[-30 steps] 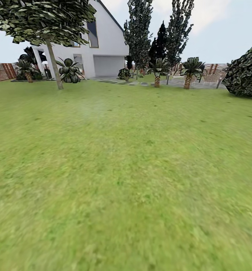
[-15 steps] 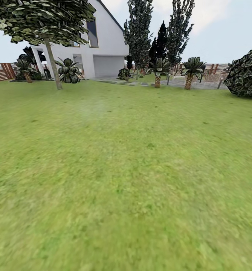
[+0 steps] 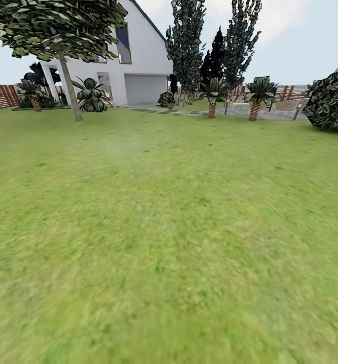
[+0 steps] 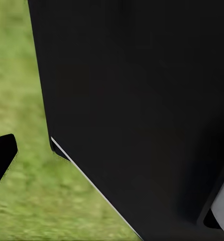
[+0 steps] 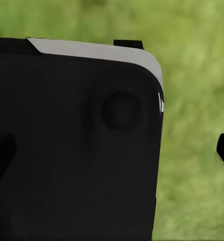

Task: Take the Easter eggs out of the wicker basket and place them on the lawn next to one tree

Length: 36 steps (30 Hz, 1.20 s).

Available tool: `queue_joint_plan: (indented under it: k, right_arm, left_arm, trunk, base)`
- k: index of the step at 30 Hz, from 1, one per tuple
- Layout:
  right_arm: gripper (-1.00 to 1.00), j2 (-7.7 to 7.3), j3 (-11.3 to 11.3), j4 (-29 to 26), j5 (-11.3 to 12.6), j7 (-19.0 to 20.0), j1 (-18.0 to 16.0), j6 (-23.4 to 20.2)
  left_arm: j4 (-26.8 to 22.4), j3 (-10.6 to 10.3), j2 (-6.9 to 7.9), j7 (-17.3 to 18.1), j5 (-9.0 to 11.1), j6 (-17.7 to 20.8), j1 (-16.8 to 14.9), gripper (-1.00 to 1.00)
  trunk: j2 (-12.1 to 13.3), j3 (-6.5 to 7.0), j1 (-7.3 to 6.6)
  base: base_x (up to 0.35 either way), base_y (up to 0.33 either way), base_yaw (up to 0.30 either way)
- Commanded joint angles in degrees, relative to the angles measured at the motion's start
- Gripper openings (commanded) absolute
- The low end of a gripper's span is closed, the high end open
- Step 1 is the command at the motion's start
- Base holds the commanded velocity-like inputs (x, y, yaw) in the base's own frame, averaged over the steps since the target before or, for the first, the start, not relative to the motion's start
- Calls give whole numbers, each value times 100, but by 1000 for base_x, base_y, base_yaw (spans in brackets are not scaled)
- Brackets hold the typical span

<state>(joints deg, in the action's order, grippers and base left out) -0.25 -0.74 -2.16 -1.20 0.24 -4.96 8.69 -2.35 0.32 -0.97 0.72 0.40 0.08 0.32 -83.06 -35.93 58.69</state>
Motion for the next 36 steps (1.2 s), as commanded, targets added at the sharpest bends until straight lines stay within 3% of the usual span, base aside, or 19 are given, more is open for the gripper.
queue_joint_plan:
  k: [1,36]
  right_arm:
    - [100,-1,-5,5,-12,2,-3,18]
    - [100,-1,-5,8,-12,2,0,18]
  left_arm:
    - [-11,3,0,7,4,1,3,100]
    - [-11,3,0,7,4,1,3,100]
  trunk:
    - [-2,-4,3]
    - [-2,-4,3]
  base:
    - [325,0,0]
    - [325,0,0]
